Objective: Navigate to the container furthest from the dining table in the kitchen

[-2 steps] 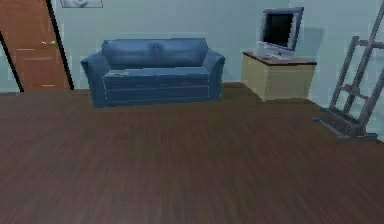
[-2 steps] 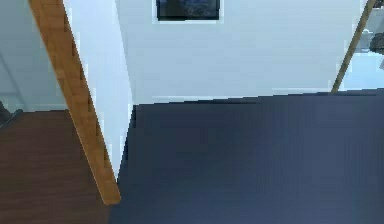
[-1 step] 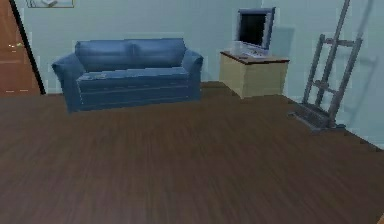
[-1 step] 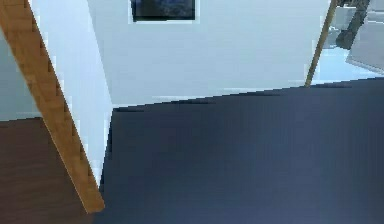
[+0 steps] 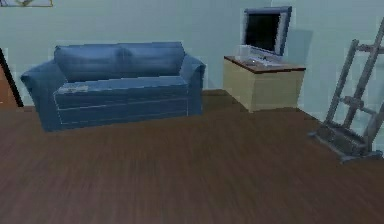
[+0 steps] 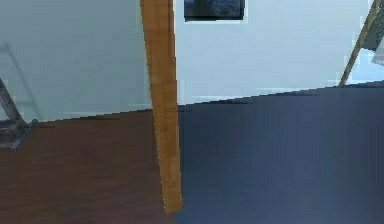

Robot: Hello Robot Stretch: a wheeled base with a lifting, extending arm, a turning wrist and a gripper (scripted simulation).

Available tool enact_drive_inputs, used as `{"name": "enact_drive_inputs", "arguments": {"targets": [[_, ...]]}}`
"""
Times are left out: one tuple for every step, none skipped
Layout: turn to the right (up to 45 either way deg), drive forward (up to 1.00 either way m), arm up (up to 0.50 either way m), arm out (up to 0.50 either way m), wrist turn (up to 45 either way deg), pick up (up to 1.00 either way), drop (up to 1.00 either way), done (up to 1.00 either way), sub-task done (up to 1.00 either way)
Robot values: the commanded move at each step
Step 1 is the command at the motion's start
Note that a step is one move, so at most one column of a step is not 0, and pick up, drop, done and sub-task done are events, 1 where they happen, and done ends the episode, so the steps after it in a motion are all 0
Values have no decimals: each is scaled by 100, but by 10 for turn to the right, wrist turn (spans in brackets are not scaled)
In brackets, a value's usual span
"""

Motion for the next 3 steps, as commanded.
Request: {"name": "enact_drive_inputs", "arguments": {"targets": [[-450, 0, 0, 0, 0, 0, 0, 0, 0], [-210, 0, 0, 0, 0, 0, 0, 0, 0], [0, 70, 0, 0, 0, 0, 0, 0, 0]]}}
